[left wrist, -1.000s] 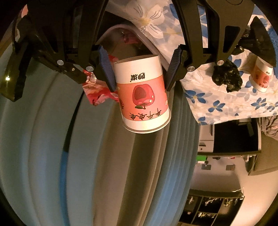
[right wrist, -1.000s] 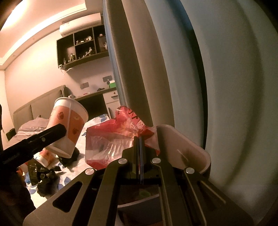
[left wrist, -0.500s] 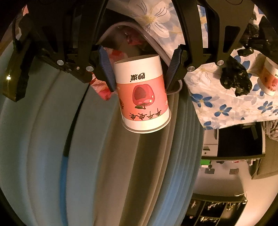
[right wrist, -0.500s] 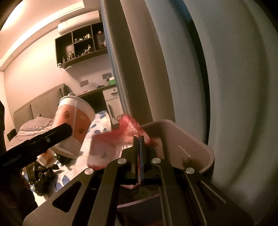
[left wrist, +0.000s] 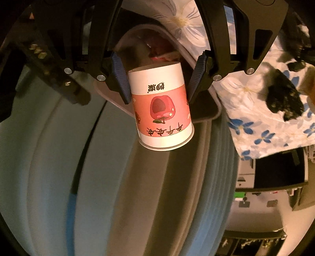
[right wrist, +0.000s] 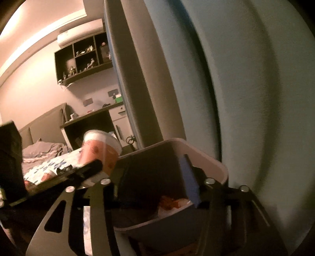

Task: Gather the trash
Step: 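Open both grippers over the grey bin to drop the bag and cup, then move both grippers back over the remaining trash on the bed, then grasp the black plastic bag with the right gripper while the left grasps a red paper cup, then carry the black bag and red cup in both grippers over the grey bin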

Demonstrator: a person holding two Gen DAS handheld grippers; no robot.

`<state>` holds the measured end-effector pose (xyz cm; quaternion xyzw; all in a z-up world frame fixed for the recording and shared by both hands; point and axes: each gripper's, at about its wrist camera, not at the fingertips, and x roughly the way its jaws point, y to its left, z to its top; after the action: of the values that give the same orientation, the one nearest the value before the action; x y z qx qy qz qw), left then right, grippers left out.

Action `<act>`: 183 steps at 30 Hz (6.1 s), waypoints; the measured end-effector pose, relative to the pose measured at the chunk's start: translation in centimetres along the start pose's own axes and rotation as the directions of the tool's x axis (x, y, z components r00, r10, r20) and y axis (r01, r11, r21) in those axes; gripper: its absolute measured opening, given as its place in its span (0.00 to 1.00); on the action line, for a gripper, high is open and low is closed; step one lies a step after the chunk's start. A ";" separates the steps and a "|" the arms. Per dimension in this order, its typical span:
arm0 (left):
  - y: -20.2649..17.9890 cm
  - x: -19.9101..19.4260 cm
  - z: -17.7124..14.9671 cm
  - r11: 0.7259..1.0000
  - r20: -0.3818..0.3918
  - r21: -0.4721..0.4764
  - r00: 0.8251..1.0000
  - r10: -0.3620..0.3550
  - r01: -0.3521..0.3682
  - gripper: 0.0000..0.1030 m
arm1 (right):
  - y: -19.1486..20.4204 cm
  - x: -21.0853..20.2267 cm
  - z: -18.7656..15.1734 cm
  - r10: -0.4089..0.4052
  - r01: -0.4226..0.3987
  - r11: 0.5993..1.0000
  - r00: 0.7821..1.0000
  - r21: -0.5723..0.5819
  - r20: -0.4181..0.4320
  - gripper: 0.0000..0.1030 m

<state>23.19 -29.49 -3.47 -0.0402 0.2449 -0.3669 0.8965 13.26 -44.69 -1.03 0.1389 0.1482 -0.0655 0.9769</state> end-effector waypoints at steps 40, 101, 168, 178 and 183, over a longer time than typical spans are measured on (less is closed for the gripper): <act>13.3 -22.7 -5.7 0.764 0.033 -0.268 0.787 0.616 -0.587 0.94 | 10.9 -4.0 -3.5 0.203 -0.210 0.969 0.977 -0.130 -0.065 0.81; 26.5 -26.6 -8.9 0.594 -0.174 -0.456 0.721 0.670 -0.662 0.91 | 22.6 3.2 -8.9 0.323 -0.443 0.872 0.840 -0.208 -0.436 0.07; 5.1 -11.2 1.5 0.966 0.084 -0.114 0.967 0.241 -0.231 0.61 | 3.3 -1.3 0.9 0.074 -0.077 0.996 0.995 -0.034 -0.072 0.07; 2.6 -7.3 2.6 0.987 0.105 -0.060 0.982 0.156 -0.150 0.61 | 1.0 0.9 0.7 0.025 -0.027 1.000 0.995 -0.016 -0.093 0.07; 2.2 -5.9 2.7 0.991 0.105 -0.041 0.986 0.131 -0.127 0.61 | 0.7 1.6 0.5 0.005 -0.007 1.000 0.995 -0.020 -0.101 0.07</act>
<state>22.21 -24.18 0.82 -0.0590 0.2048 -0.3012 0.9294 15.00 -44.30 -0.86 0.1327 0.1977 -0.0539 0.9698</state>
